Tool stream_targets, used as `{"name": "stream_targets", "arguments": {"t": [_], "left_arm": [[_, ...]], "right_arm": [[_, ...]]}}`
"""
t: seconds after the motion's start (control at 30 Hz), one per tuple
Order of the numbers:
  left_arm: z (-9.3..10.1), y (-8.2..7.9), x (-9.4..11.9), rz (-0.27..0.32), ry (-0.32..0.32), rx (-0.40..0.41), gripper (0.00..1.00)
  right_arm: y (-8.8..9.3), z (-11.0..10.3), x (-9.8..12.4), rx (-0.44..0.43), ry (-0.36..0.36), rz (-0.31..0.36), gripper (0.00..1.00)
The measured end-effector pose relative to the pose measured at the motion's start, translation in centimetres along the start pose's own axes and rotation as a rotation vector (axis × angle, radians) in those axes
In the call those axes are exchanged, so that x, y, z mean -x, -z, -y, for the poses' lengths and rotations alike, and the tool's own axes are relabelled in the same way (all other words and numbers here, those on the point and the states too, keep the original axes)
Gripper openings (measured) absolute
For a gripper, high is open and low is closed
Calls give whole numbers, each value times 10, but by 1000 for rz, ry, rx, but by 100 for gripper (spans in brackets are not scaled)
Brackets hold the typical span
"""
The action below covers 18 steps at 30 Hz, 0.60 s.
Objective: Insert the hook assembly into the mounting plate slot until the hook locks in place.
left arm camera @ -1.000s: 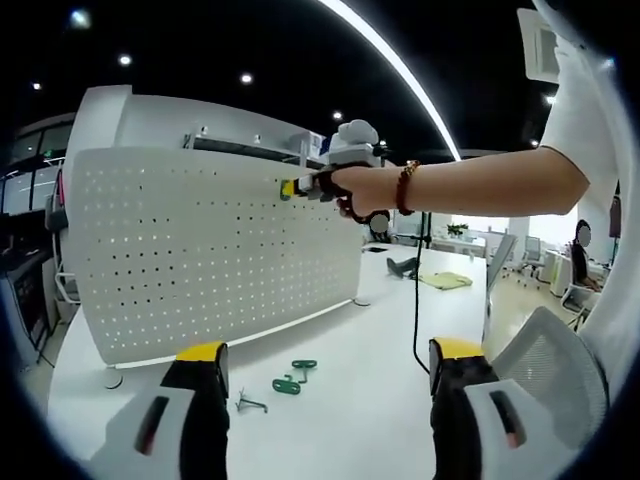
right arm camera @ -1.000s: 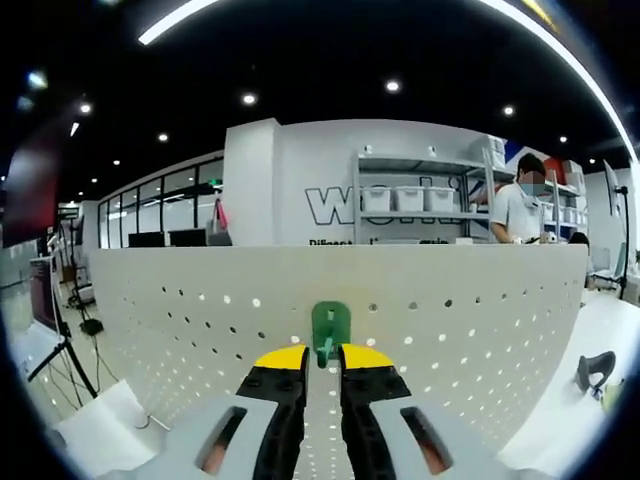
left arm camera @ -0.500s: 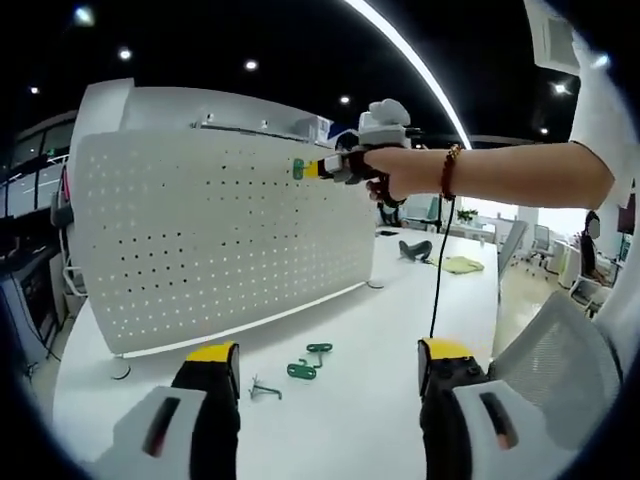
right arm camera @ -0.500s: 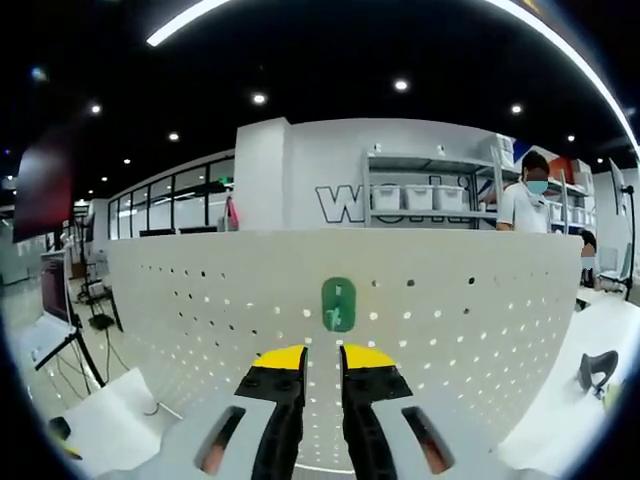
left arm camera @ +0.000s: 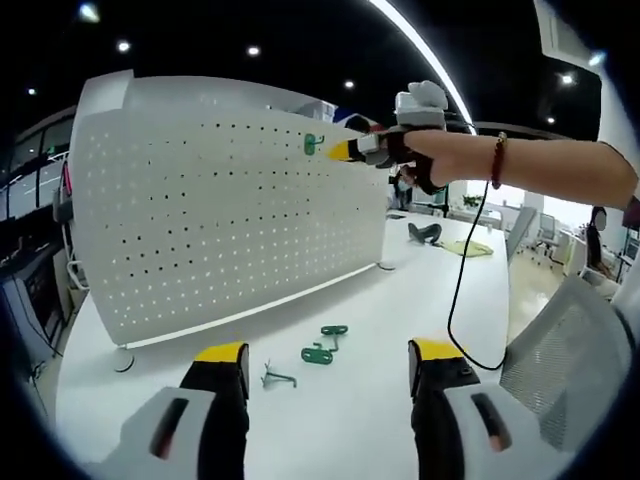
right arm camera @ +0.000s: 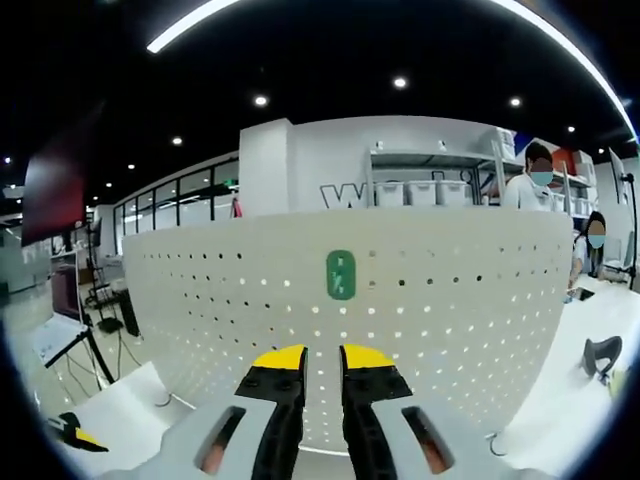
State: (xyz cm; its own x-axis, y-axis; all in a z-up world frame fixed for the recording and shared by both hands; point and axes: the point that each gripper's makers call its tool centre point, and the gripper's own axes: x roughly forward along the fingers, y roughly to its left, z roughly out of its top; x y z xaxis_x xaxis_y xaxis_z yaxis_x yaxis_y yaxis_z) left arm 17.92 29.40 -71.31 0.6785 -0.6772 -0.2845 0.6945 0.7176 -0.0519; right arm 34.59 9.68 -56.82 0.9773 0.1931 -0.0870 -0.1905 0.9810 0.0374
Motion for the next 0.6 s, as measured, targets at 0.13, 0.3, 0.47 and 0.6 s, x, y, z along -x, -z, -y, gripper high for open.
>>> {"name": "stream_targets", "arguments": {"t": [0.13,0.3,0.47,0.6], "left_arm": [[0,1,-2,-5,4,0,65],[2,4,-6,-14,9,11,63],[-3,10,-8,-36,-2,49,59],[-8,17,-10,-60,-10,45,58]], "right_arm": [[8,-2,6,2,-4,-8,12],[20,-5,13,-10,-11,-28,12],[30,-16,23,-11,-48,-43,11],[35,-21,30,-9,-62,-49,11]]}}
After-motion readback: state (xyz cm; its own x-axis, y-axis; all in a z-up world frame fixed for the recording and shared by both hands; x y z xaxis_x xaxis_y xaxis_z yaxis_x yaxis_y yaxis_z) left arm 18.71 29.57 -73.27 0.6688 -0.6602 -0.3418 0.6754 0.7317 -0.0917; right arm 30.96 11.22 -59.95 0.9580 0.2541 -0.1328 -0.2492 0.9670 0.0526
